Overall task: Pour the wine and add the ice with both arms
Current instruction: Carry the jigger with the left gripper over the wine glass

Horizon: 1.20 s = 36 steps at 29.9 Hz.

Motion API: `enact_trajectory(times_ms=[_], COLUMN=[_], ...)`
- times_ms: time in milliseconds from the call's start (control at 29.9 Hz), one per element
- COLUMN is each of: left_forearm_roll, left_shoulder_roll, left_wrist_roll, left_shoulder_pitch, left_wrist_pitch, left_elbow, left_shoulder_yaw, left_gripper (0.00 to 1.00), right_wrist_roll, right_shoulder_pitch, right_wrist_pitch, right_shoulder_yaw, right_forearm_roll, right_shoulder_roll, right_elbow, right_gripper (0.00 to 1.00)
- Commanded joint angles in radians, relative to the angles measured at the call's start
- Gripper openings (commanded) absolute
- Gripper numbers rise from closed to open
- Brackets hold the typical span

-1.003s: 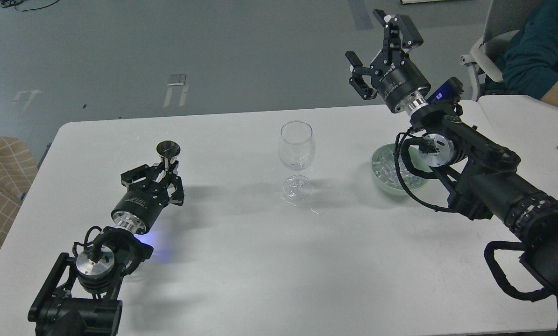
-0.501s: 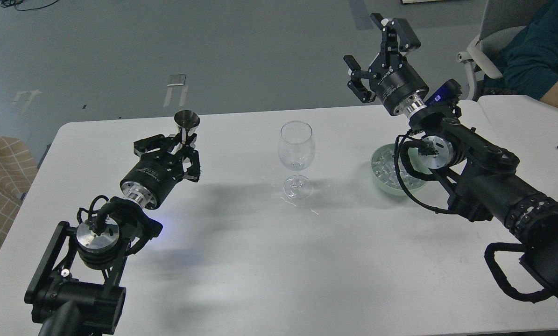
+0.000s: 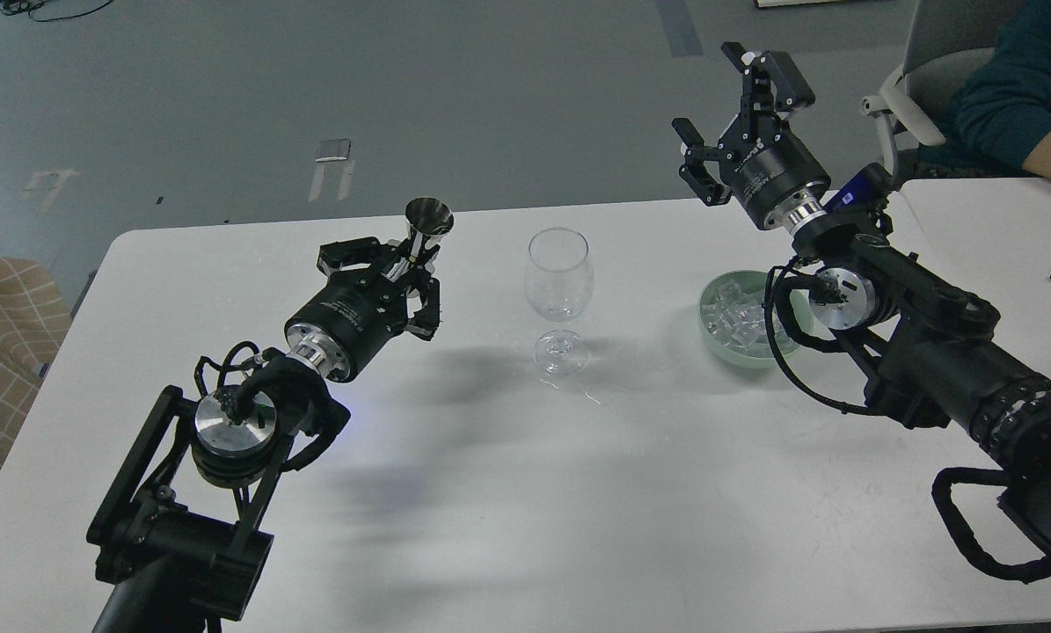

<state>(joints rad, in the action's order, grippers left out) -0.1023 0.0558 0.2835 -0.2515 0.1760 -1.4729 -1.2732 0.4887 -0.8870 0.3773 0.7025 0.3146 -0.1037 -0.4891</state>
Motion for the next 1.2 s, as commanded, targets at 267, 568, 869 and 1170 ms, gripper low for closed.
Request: enact_trajectory(times_ms=[267,568,869,1170], left_forearm_roll=[-0.085,-0.166,-0.293,-0.338], left_shoulder_roll=[0.002,0.001,0.001,0.001], left_wrist_roll=[0.054,0.056,0.080,0.111], left_shoulder_pitch=[-0.083,-0.101,-0.120,-0.127], left_wrist_pitch=[0.079,0.079,0.079,0.079], left_elbow=[0.000,-0.001,-0.010,-0.037], left_shoulder_yaw=[0.061,0.090,0.117,0.118], left_gripper=[0.00,0.00,0.00,0.00], right_wrist_roll=[0.000,0.000,0.000,0.000], right_shoulder_pitch=[0.011,0.017,0.019,0.019], right_wrist_pitch=[0.000,0.000,0.000,0.000], right_shoulder_yaw=[0.002,0.002,0.003,0.002], right_forearm_roll=[0.000,-0.002,0.000,0.000], right_shoulder_roll=[-0.002,-0.002,-0.002,-0.002], right_elbow=[-0.003,-0.003,-0.003,-0.002], right_gripper=[1.00,1.00,1.00,1.00])
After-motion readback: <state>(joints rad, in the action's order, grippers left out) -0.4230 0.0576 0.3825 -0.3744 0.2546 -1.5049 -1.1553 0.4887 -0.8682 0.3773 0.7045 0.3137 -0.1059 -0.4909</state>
